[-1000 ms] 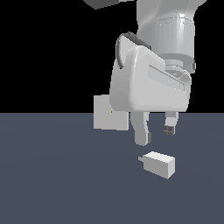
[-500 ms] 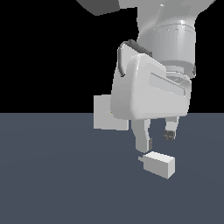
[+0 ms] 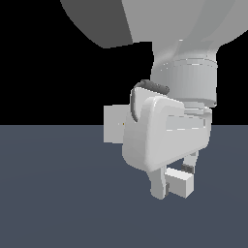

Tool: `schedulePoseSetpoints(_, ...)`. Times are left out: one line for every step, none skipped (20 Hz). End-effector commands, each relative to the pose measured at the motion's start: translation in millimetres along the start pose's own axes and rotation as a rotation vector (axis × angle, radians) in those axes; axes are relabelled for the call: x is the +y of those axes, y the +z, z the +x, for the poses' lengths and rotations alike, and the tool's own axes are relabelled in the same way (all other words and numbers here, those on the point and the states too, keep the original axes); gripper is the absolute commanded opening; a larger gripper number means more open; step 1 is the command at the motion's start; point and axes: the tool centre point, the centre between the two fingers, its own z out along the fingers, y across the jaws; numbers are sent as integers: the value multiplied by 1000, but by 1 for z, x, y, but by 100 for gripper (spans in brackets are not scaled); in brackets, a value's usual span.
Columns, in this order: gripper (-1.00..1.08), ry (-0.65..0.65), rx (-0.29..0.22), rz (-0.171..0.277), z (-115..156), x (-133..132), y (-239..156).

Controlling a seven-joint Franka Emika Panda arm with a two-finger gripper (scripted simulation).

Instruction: Plug the charger into the wall socket.

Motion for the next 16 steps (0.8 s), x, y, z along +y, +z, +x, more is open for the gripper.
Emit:
schedulePoseSetpoints(100,0,1,-1,0,1,5)
schedulePoseSetpoints(100,0,1,-1,0,1,5)
schedulePoseSetpoints(100,0,1,-1,0,1,5)
schedulePoseSetpoints(-100,0,1,-1,0,1,5)
schedulePoseSetpoints(-100,0,1,-1,0,1,5)
schedulePoseSetpoints(-100,0,1,-1,0,1,5)
schedulePoseSetpoints(-100,0,1,-1,0,1,5)
schedulePoseSetpoints(-100,0,1,-1,0,1,5)
schedulePoseSetpoints(-100,0,1,-1,0,1,5)
schedulePoseSetpoints(-100,0,1,-1,0,1,5)
schedulePoseSetpoints(-100,0,1,-1,0,1,5)
schedulePoseSetpoints(-100,0,1,-1,0,1,5)
schedulePoseSetpoints(-100,0,1,-1,0,1,5)
schedulePoseSetpoints(-100,-1,1,-1,0,1,5)
schedulePoseSetpoints(-100,0,1,-1,0,1,5)
schedulePoseSetpoints(-100,2,1,-1,0,0,5)
